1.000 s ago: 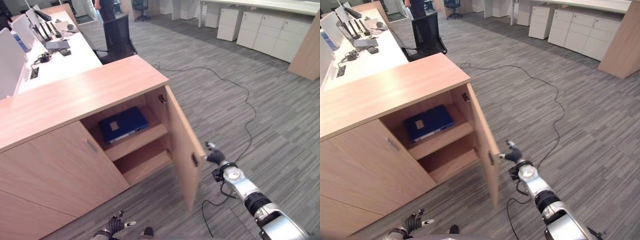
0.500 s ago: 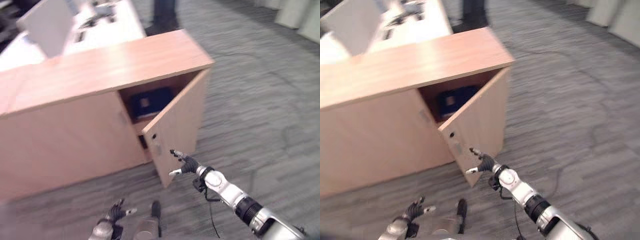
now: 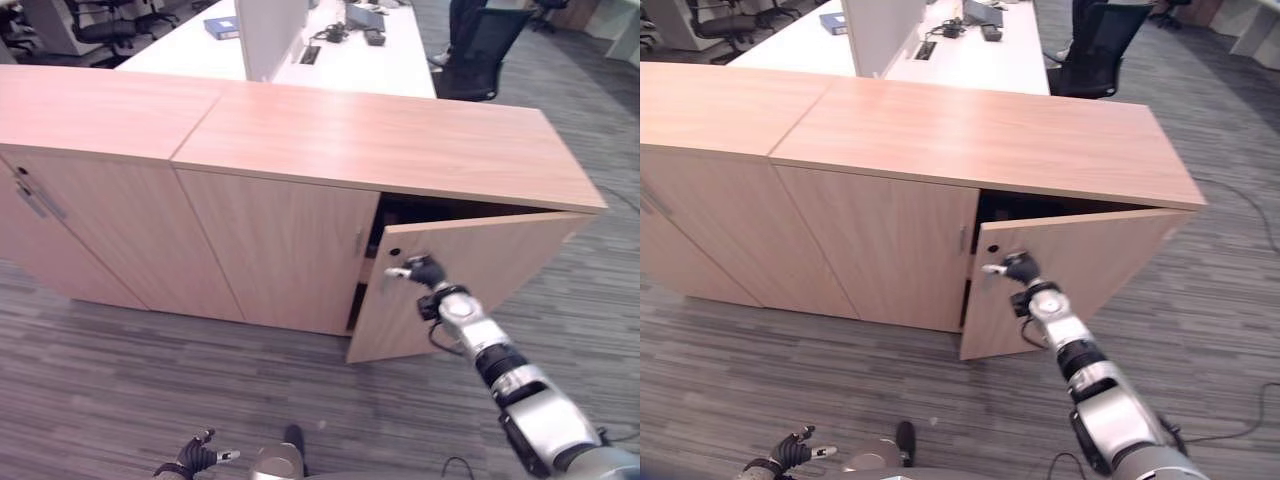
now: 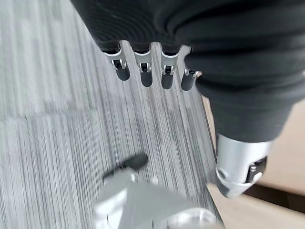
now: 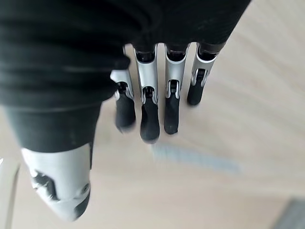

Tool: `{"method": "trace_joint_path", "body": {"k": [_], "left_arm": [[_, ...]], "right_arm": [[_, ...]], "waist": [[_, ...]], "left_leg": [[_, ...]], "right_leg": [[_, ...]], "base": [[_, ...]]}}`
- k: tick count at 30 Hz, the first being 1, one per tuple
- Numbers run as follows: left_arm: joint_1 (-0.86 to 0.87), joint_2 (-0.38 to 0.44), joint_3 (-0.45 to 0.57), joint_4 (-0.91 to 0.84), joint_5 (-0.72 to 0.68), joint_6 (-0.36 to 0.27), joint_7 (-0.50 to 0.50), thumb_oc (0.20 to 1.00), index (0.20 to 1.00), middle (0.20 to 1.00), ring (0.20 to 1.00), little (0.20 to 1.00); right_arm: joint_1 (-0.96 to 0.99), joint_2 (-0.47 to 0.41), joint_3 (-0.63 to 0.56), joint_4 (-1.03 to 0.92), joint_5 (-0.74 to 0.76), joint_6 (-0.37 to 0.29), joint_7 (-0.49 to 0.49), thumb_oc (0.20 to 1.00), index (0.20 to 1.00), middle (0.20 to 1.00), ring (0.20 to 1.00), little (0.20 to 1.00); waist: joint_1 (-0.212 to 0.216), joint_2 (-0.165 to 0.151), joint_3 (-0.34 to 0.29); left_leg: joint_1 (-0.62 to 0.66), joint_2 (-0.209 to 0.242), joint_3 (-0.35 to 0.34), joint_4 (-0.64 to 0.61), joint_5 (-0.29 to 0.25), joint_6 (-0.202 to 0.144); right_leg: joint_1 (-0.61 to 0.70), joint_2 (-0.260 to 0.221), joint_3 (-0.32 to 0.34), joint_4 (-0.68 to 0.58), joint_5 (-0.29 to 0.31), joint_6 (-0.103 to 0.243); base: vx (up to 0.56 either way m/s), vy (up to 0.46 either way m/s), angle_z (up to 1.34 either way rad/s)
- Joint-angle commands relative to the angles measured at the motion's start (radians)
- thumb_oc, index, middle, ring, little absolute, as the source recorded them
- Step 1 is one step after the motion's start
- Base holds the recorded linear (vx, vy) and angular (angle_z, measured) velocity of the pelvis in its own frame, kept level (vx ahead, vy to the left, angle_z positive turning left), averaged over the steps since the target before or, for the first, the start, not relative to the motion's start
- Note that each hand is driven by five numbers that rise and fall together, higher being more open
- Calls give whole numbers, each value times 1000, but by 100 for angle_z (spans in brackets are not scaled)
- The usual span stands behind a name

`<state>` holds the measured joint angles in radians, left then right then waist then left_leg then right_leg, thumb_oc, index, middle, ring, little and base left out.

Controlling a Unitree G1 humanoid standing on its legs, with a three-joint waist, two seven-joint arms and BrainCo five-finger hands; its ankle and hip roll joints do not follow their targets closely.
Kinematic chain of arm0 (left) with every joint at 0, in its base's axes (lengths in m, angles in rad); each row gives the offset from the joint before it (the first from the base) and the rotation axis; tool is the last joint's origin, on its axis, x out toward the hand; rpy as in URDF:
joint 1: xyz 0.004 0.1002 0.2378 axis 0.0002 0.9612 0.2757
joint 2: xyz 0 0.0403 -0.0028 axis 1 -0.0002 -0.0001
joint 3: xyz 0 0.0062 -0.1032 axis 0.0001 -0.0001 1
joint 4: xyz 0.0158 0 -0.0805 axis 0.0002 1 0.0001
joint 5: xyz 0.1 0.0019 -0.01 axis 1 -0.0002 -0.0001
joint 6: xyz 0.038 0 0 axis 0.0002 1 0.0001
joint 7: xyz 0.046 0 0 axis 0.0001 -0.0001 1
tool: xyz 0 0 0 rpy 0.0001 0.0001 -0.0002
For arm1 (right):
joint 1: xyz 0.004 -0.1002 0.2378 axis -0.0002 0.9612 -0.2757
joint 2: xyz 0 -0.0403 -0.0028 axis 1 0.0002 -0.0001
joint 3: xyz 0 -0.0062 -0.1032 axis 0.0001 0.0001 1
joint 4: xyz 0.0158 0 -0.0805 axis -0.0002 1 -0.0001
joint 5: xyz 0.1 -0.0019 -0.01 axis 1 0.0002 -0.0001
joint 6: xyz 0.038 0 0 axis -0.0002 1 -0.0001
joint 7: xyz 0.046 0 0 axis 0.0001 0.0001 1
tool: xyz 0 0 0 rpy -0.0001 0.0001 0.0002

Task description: Put the empty folder in the office cabinet

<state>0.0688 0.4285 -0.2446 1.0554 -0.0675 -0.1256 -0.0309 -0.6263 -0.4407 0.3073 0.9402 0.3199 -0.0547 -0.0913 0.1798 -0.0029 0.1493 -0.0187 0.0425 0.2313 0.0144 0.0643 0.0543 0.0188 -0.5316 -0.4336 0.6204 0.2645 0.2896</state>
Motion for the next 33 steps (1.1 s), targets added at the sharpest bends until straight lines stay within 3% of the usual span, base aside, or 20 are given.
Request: {"method": "trace_joint_path", "body": {"k": [1, 2, 6, 11, 15, 20, 24, 26, 28, 30, 33], "left_arm": [[-19, 44, -39, -41, -28, -42, -5, 1000, 1000, 1000, 1000, 1000], [-45, 63, -45, -34, -55, -44, -13, 1000, 1000, 1000, 1000, 1000], [-73, 73, -47, -14, -68, -49, -13, 1000, 1000, 1000, 1000, 1000], [-45, 45, -46, -13, -61, -47, -19, 1000, 1000, 1000, 1000, 1000], [-21, 20, -75, -38, -46, -44, -32, 1000, 1000, 1000, 1000, 1000], [-10, 0, -93, -55, -40, -44, -35, 1000, 1000, 1000, 1000, 1000], [-13, -29, -79, -60, -54, -41, -12, 1000, 1000, 1000, 1000, 1000], [-14, -45, -54, -52, -60, -38, 6, 1000, 1000, 1000, 1000, 1000], [-15, -52, -43, -49, -61, -36, 12, 1000, 1000, 1000, 1000, 1000], [-21, -81, 0, -41, -38, -32, 24, 1000, 1000, 1000, 1000, 1000], [-26, -91, 15, -33, -16, -28, 24, 1000, 1000, 1000, 1000, 1000]], "right_arm": [[-123, -117, -111, 38, 140, -80, -68, 1000, 1000, 1000, 1000, 1000], [-144, -193, -144, 118, 193, -81, -75, 1000, 1000, 1000, 1000, 1000], [-168, -343, -189, 249, 233, -73, -76, 1000, 1000, 1000, 1000, 1000], [-177, -440, -206, 326, 231, -56, -60, 1000, 1000, 1000, 1000, 1000], [-172, -438, -204, 340, 236, -51, -47, 1000, 1000, 1000, 1000, 1000], [-158, -389, -174, 315, 221, -47, -30, 1000, 1000, 1000, 1000, 1000], [-100, -270, -167, 217, 245, -67, -34, 1000, 1000, 1000, 1000, 1000], [4, -166, -176, 71, 258, -90, -48, 1000, 1000, 1000, 1000, 1000], [59, -121, -182, 1, 256, -99, -51, 1000, 1000, 1000, 1000, 1000], [326, 21, -184, -251, 185, -115, -25, 1000, 1000, 1000, 1000, 1000], [454, 74, -181, -313, 150, -108, 3, 1000, 1000, 1000, 1000, 1000]], "waist": [[12, 0, -14], [-7, -9, -11], [-42, -33, -18], [-39, -44, -63], [-41, -32, -78], [-52, -21, -79], [-75, -10, -72], [-98, -3, -67], [-107, -1, -65], [-152, 3, -58], [-173, 3, -57]], "left_leg": [[76, 55, -89, -72, -53, -101], [85, 37, -154, -77, -64, -110], [102, 17, -229, -84, -86, -131], [103, 2, -256, -85, -96, -137], [103, 6, -266, -88, -95, -142], [107, 15, -257, -90, -94, -147], [115, 23, -229, -92, -95, -149], [124, 26, -207, -94, -98, -147], [126, 26, -199, -94, -99, -146], [140, 25, -170, -96, -106, -140], [148, 21, -157, -98, -112, -136]], "right_leg": [[-54, 223, 109, -169, -213, -31], [-45, 260, 150, -342, -269, -61], [-49, 268, 203, -550, -223, -56], [27, 260, 170, -606, -200, -56], [58, 265, 145, -637, -203, -59], [71, 274, 144, -659, -203, -63], [69, 280, 167, -673, -199, -67], [64, 282, 188, -674, -195, -69], [61, 282, 197, -673, -195, -70], [47, 278, 226, -663, -191, -70], [40, 274, 242, -660, -186, -67]], "base": [[222, -50, 62], [199, -114, 109], [159, -96, 98], [90, -51, 65], [50, -59, 3], [7, -31, -2], [-2, -10, -15], [-5, 19, -25], [-9, 22, -34], [-17, 60, -17], [-10, 61, -28]]}}
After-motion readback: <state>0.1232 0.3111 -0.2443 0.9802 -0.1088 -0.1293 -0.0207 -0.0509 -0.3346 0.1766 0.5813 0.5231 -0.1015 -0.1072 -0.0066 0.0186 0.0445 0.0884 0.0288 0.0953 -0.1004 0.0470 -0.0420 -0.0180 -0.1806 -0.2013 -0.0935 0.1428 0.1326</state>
